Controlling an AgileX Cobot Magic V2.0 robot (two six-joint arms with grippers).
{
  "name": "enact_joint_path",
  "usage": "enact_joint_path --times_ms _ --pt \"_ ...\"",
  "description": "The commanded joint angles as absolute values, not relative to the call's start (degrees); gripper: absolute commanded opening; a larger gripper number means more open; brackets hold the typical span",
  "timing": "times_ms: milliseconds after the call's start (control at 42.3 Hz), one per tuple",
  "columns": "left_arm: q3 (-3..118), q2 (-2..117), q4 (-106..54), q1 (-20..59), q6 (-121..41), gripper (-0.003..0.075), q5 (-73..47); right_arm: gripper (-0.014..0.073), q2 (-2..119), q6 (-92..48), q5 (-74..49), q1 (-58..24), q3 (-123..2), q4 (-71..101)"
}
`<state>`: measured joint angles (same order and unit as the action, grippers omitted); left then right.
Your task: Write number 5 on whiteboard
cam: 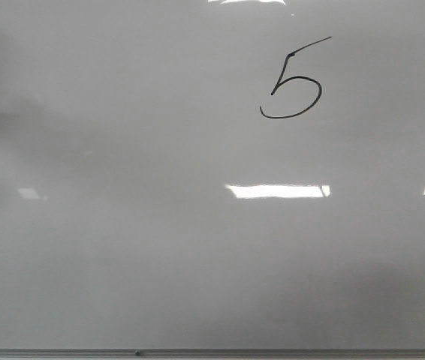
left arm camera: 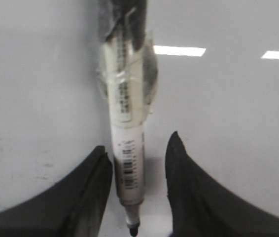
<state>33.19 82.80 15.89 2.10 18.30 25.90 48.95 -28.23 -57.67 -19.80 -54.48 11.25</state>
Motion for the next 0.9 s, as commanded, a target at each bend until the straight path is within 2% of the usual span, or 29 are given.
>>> enact_joint_path --times_ms 0,283,496,661,874 --pt "34.8 75.8 19.1 2.0 18.5 0.0276 25.2 0.0537 47.3 -27.4 -54.7 -19.5 -56.4 11.8" --pt "36.1 57.5 21.9 5.0 18.7 0.0275 1.7 0.0537 43.1 -20.0 -55.2 -19.3 -56.4 11.4" --pt "44.7 47.0 21.3 14.8 18.7 0.0274 -28.0 0.0537 41.6 -16.9 -56.9 -19.3 -56.4 10.9" --pt "50.3 44.2 19.8 22.4 18.7 0.0274 -45.3 0.0537 40.7 -14.1 -57.1 -19.3 -56.3 10.3" --pt "51.2 43.1 14.3 31.2 18.0 0.0274 -53.6 0.0537 40.4 -6.5 -57.1 -19.3 -56.1 6.4"
